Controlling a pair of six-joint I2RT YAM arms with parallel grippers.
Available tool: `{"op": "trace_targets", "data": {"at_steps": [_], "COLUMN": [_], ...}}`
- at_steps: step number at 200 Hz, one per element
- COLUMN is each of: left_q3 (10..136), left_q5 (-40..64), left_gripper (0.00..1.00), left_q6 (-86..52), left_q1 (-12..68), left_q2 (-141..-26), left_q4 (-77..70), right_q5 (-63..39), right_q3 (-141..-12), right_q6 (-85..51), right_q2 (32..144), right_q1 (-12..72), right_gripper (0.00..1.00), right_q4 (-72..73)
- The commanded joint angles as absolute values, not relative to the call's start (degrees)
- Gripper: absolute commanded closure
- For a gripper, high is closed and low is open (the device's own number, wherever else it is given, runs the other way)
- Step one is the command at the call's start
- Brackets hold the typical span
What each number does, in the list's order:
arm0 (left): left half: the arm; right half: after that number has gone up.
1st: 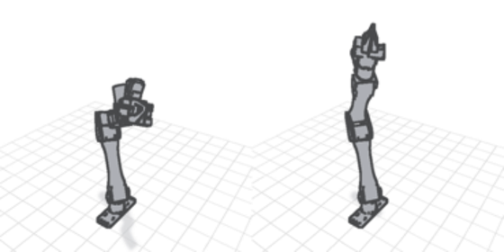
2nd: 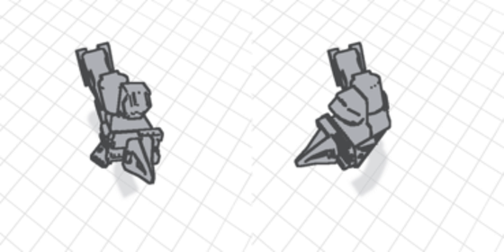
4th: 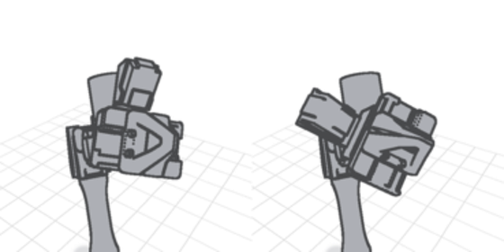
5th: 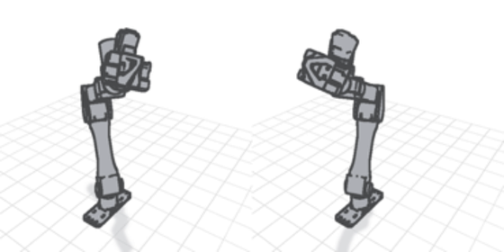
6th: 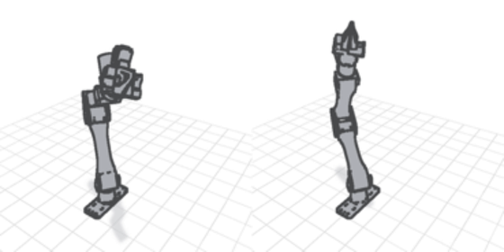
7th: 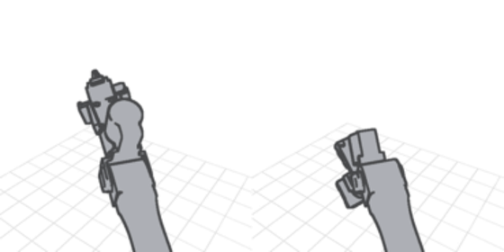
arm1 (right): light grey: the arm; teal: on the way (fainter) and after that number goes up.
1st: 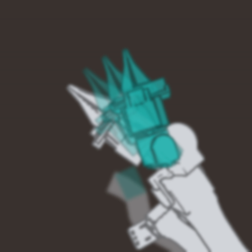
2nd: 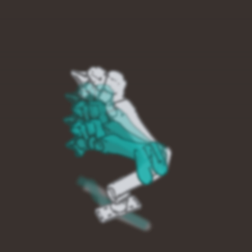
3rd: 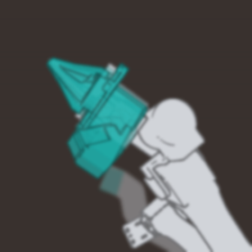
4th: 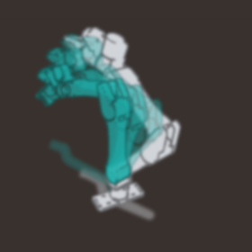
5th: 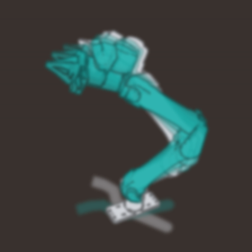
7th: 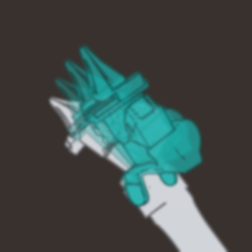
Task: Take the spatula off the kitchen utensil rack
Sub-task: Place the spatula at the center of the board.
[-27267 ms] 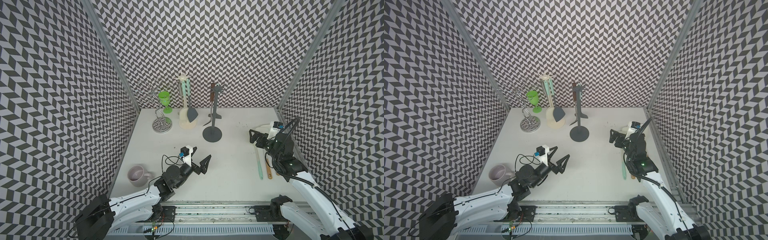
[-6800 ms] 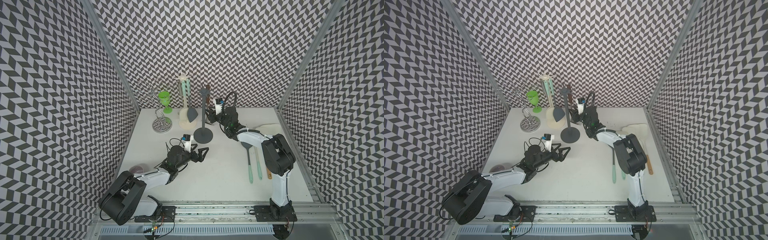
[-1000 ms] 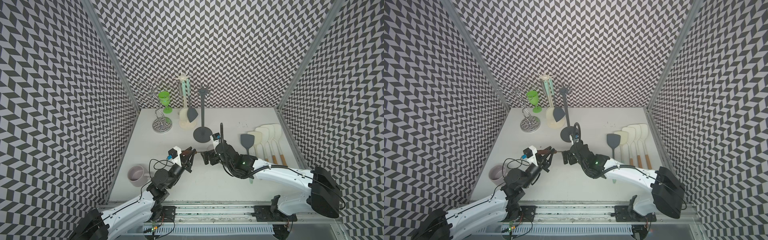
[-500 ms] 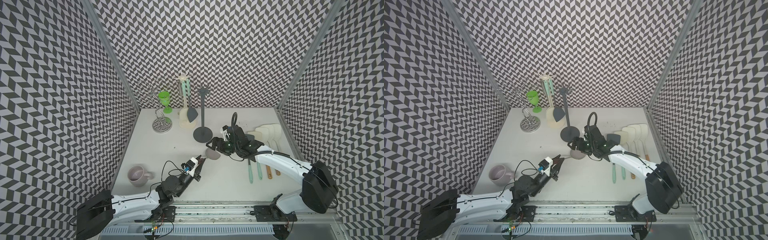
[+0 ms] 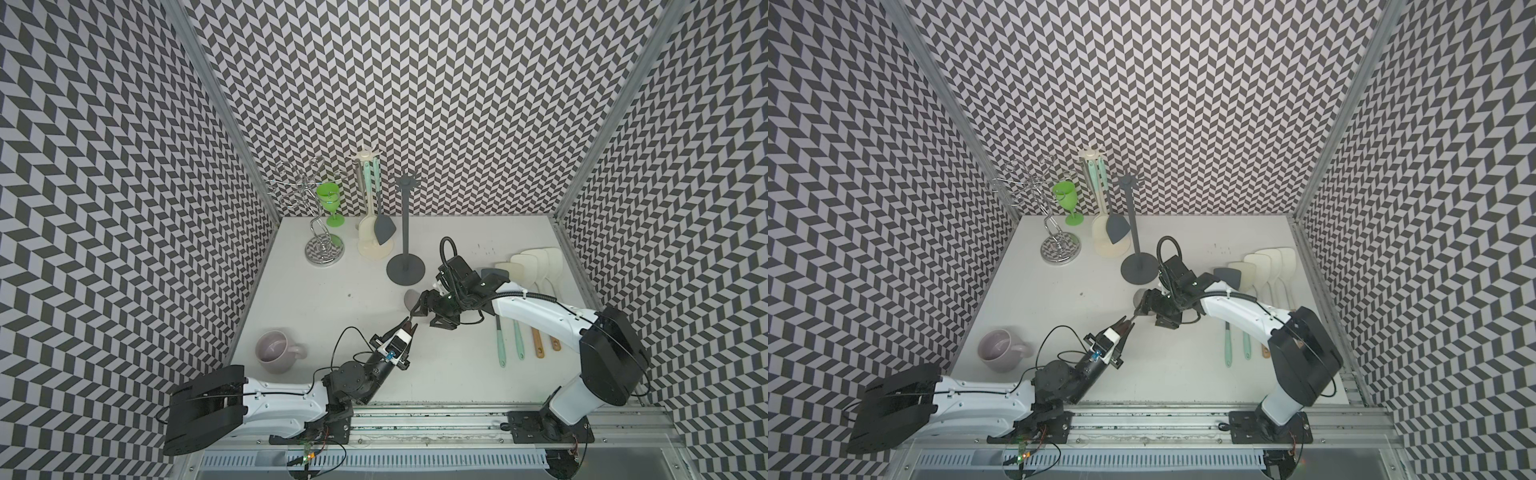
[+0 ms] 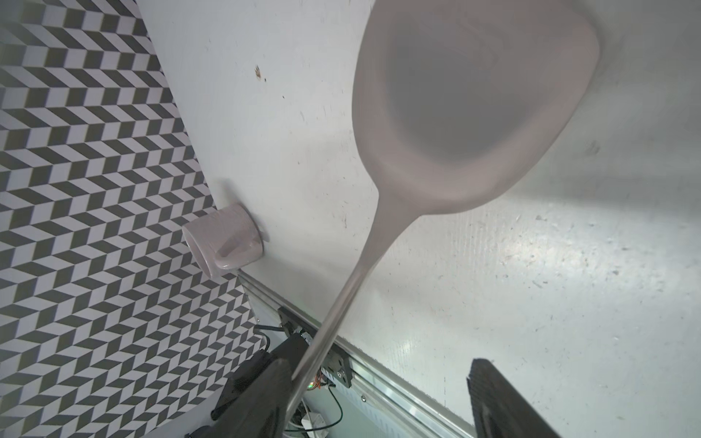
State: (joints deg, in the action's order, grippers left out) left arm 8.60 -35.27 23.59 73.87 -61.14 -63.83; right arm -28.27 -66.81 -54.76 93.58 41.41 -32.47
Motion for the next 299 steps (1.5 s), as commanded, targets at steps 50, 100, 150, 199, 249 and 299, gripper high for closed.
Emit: {"op": "trace_targets", "data": {"at_steps": [50,100,150,199,249,299], "left_q3": [10.1,10.2,10.0,9.7,9.8,9.1], "left_q5": [-35.7,-35.5,-35.9,-36.1,-36.6,-34.3], "left_gripper": [1.0,1.0,1.0,1.0,0.95,0.31], "left_q6": [26.2,26.2,26.7,27.6,26.5,22.9], "left_q1": [75.1,75.5,75.6,76.3,76.6,76.4], "left_q2": [-59.1,-59.4,-59.4,-59.6,-58.7,-56.1], "left_q4": [-69.5,-69.8,-70.3,-71.6,-71.1,-69.3], "right_q5": [-27.1,-25.7,-25.2,-24.6,-23.3,-18.6], "right_q3": [-74.8,-79.0,-80.8,-83.9,-88.3,-88.8], "right_q6": [-58.1,-58.5,-58.6,-57.7,-57.1,-58.0], "right_q2": [97.5,99.2,100.6,103.0,104.9,103.2], "right_q1": [44.0,45.3,45.9,46.1,46.0,44.1], "right_gripper": [0.36,0.61,0.62,0.86,1.0,1.0], "right_q4": [-37.3,-39.9,-41.2,-43.7,-46.3,-46.4]}}
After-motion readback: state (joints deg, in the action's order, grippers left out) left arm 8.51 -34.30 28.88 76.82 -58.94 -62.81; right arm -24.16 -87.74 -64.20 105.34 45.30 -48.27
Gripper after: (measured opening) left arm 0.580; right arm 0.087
